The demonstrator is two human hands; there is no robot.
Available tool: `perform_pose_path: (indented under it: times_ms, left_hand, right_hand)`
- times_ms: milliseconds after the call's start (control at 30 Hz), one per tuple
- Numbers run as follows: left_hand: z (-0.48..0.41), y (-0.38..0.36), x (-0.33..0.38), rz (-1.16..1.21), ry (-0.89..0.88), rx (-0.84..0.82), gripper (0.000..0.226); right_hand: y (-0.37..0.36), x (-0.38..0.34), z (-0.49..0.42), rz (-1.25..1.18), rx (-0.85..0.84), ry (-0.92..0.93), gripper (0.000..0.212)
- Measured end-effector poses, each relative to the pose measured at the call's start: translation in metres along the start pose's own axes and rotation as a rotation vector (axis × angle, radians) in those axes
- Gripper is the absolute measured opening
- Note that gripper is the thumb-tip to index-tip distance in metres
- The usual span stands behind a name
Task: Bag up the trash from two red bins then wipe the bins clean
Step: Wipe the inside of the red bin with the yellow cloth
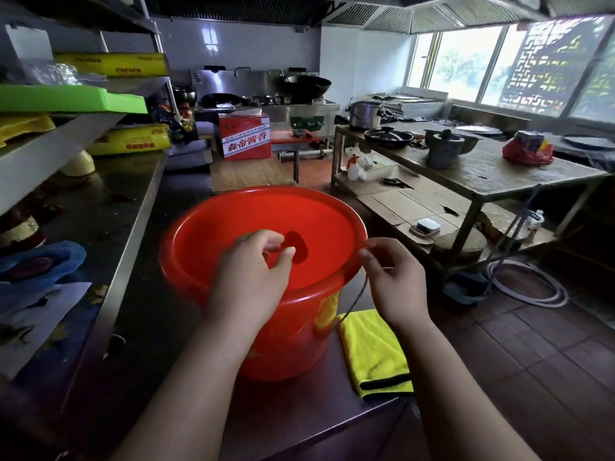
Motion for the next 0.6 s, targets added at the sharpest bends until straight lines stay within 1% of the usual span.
perform_pose_path:
  times_ms: [67,167,233,300,367,433,500,600]
  left_hand:
    - [0.013,-0.021,0.016,0.1,-0.047,-0.052,0.015]
    - [0.036,-0.058,0.03,0.215,-0.094,-0.186,0.007]
    - [0.051,-0.086,0.028,0.234,-0.079,-0.306,0.013]
    - [0.066,-0.116,0.014,0.218,-0.03,-0.43,0.016]
    - [0.08,-0.146,-0.008,0.196,0.051,-0.539,0.012]
    - [0.095,-0.171,-0.032,0.107,0.135,-0.627,0.015]
    - [0.105,-0.189,-0.052,0.003,0.195,-0.698,0.023]
    - [0.114,-0.208,-0.073,-0.097,0.239,-0.753,0.035]
  right_hand:
    - [0.011,0.014,0.015,-0.062,0.026,-0.042,0.011]
    - [0.027,0.045,0.037,-0.062,0.021,-0.131,0.015]
    - [0.038,0.068,0.049,-0.027,0.003,-0.199,0.016]
    - [0.049,0.09,0.061,0.032,-0.012,-0.26,0.017]
    - [0.059,0.11,0.07,0.095,-0.026,-0.321,0.016]
    - [0.066,0.129,0.078,0.162,-0.044,-0.389,0.011]
    - [0.068,0.144,0.084,0.244,-0.091,-0.434,0.005]
    - [0.064,0.164,0.089,0.347,-0.174,-0.494,0.006]
Point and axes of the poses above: each hand's wrist, its own z-axis away from the middle knuckle, its own y-axis out of the back of the hand, x = y × z, the point moved 3 cm from there along -z, towards the middle knuckle, and after that the axes turned 10 degrees about z, right-handed, at the moved point
